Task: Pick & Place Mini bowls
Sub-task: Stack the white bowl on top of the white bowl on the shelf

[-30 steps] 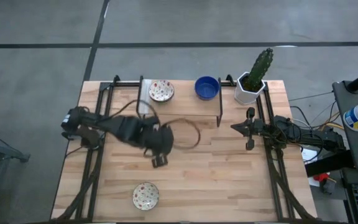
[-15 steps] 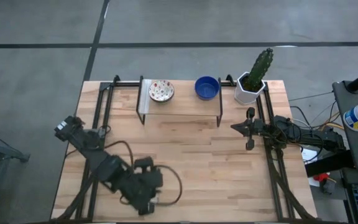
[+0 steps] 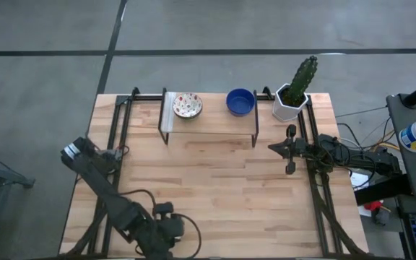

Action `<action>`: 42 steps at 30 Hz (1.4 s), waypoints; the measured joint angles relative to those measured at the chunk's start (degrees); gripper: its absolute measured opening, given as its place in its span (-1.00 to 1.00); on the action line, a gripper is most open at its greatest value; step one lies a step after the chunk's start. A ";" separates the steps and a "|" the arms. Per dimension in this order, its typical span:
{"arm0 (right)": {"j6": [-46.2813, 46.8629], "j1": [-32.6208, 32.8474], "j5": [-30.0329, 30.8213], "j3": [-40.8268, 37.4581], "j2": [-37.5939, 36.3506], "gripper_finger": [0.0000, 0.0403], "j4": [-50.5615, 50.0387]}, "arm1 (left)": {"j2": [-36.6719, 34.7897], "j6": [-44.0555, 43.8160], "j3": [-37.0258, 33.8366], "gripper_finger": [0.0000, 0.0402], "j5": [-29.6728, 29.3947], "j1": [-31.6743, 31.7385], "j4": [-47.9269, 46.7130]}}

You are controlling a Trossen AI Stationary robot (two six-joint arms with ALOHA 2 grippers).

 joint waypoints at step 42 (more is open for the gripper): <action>0.06 0.00 0.00 0.00 0.00 -0.96 0.00 | 0.00 -13.76 -24.59 -0.64 5.39 -3.48 24.05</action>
